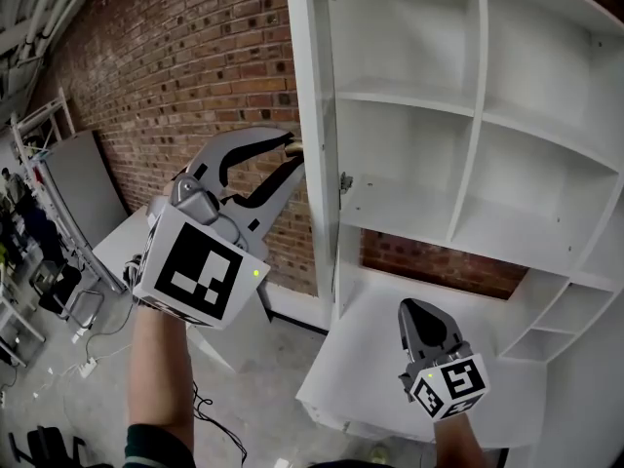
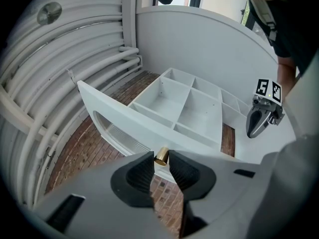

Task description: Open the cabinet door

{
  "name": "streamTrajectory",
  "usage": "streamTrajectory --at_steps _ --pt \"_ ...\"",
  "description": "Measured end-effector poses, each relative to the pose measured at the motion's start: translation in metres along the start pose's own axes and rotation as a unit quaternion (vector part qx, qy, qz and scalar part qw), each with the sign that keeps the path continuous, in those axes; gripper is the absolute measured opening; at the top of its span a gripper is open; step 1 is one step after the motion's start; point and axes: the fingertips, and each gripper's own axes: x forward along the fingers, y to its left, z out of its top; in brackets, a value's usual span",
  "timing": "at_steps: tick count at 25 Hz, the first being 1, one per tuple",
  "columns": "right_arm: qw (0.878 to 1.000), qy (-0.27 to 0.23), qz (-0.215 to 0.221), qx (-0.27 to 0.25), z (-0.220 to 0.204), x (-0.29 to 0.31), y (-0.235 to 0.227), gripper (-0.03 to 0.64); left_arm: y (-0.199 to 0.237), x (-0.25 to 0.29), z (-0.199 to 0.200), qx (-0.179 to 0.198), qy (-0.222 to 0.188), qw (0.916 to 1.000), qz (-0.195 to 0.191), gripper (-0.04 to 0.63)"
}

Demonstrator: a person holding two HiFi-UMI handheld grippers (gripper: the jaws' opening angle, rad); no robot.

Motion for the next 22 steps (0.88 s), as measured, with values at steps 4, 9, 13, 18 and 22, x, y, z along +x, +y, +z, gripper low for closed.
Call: streamTrajectory --at_steps 4,9,13,18,22 --pt "1.000 0.003 0.006 -0.003 -0.001 0.008 0.013 0.003 0.009 -0.009 -0.013 0.001 0.004 0.9999 0.010 0.084" --pt "1.000 0.007 0.005 -0.005 -0.002 0.012 0.019 0.003 0.019 -0.018 -0.032 -0.009 0.010 0.9996 0.024 0.084" --pt "1.000 0.009 0.005 -0.006 -0.005 0.015 0.022 0.003 0.025 -0.024 -0.045 -0.010 0.019 0.9991 0.038 0.084" --pt "1.000 0.013 0.007 -0.005 -0.007 0.016 0.026 0.003 0.035 -0.030 -0.064 -0.020 0.033 0.9973 0.063 0.083" --pt "1.000 0.015 0.008 -0.005 -0.010 0.016 0.029 0.003 0.042 -0.035 -0.081 -0.038 0.039 0.9949 0.085 0.083"
